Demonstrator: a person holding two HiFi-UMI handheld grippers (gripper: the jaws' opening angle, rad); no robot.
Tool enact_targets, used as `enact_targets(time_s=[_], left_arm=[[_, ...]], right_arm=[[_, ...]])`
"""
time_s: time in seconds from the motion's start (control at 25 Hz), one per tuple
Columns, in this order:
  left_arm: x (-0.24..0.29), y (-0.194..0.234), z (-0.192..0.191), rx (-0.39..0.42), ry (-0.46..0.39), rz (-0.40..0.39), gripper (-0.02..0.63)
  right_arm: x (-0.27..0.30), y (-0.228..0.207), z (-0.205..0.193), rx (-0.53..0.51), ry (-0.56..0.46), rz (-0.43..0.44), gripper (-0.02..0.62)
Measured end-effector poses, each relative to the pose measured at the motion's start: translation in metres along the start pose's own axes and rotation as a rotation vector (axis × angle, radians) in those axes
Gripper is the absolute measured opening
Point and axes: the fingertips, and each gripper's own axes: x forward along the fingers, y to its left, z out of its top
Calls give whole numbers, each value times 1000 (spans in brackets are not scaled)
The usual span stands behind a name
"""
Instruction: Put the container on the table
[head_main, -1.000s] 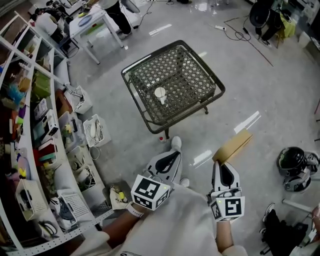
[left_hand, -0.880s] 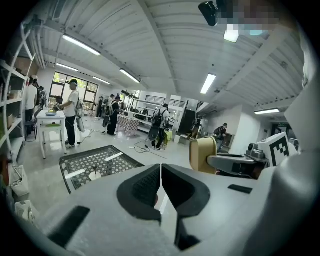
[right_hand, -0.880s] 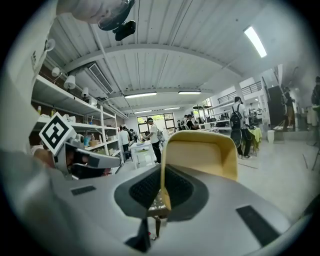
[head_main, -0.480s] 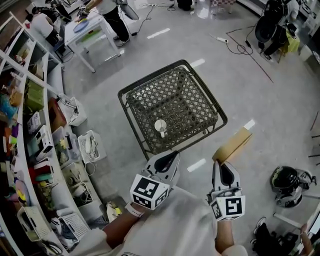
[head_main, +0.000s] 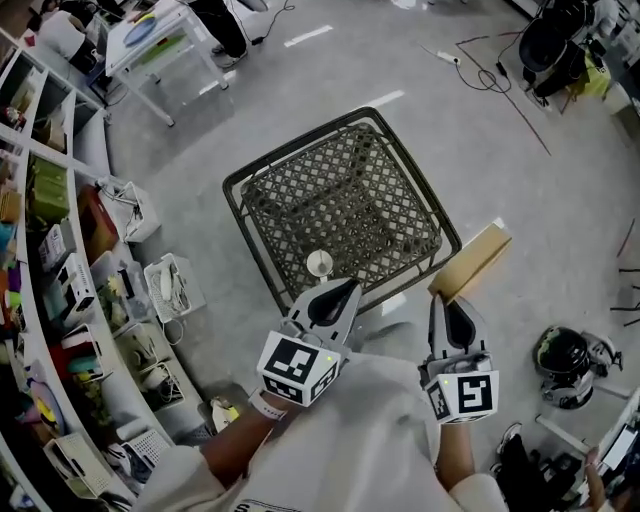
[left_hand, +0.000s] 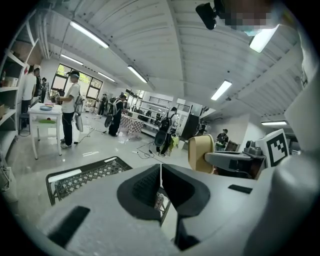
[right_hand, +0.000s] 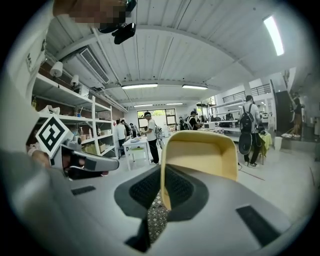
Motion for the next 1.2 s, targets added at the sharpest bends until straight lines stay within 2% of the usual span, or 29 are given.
enact_targets(time_s=[0.2,0.56,0.8,1.0,1.2], left_arm=[[19,0,-1,-25,12,25,31],[36,2,-2,-1,22,108,31],[40,8,-16,-14,47,125,31],[49,5,-26,-19,70,107,31],[64,9,-35,-10,88,92,31]], right_arm=[[16,-15,-5,-19,26,48,29],[32,-32,-30,-91,105,138,29],[48,-37,-51,-109,138,134,29],[60,-43,-67,-108,169,124,29],[75,-54,-93,-62,227,117,29]])
